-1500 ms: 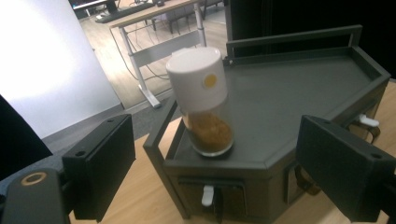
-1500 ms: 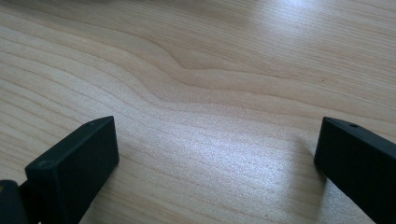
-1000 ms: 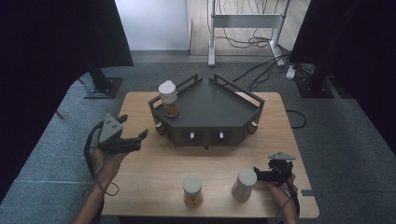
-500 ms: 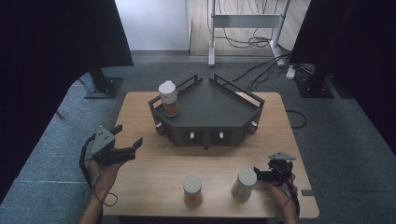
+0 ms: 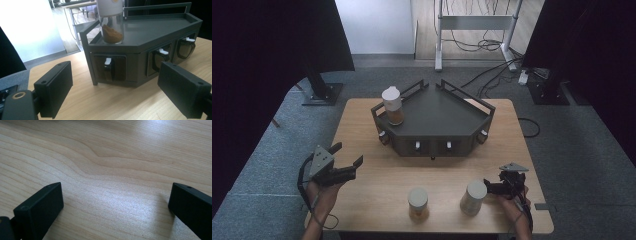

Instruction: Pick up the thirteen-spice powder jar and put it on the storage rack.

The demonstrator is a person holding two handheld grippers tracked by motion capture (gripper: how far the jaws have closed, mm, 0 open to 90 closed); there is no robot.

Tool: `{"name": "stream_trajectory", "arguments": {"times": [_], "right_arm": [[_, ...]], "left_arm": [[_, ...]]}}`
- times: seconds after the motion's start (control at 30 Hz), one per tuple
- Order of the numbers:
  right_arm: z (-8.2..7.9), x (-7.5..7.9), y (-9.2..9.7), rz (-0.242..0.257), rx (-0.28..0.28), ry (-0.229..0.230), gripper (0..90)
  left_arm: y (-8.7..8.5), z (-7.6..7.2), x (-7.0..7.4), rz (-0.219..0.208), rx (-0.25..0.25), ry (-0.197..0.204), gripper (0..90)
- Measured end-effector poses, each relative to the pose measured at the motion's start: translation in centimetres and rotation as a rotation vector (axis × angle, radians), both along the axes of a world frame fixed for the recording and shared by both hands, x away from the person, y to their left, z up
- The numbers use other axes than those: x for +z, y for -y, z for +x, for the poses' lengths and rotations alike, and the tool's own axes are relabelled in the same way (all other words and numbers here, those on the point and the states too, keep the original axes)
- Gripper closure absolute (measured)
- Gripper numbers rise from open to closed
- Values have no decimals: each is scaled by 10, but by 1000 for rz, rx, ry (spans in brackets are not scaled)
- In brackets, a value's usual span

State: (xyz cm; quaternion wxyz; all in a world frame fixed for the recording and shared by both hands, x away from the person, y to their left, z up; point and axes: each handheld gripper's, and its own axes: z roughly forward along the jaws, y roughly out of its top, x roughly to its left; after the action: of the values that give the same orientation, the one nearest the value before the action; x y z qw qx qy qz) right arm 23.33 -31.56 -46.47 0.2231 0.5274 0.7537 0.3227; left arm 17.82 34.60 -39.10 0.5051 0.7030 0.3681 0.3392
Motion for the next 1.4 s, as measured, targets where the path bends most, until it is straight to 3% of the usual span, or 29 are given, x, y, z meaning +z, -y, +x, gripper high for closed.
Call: {"name": "stream_trajectory", "arguments": {"times": [0.47, 1.4], "right_arm": [[0, 0, 0, 0, -1, 0, 0], [0, 0, 0, 0, -1, 0, 0]], "left_arm": [[-10, -4, -38, -31, 14, -18, 123], [-17, -6, -88, -45, 37, -35, 122]]}}
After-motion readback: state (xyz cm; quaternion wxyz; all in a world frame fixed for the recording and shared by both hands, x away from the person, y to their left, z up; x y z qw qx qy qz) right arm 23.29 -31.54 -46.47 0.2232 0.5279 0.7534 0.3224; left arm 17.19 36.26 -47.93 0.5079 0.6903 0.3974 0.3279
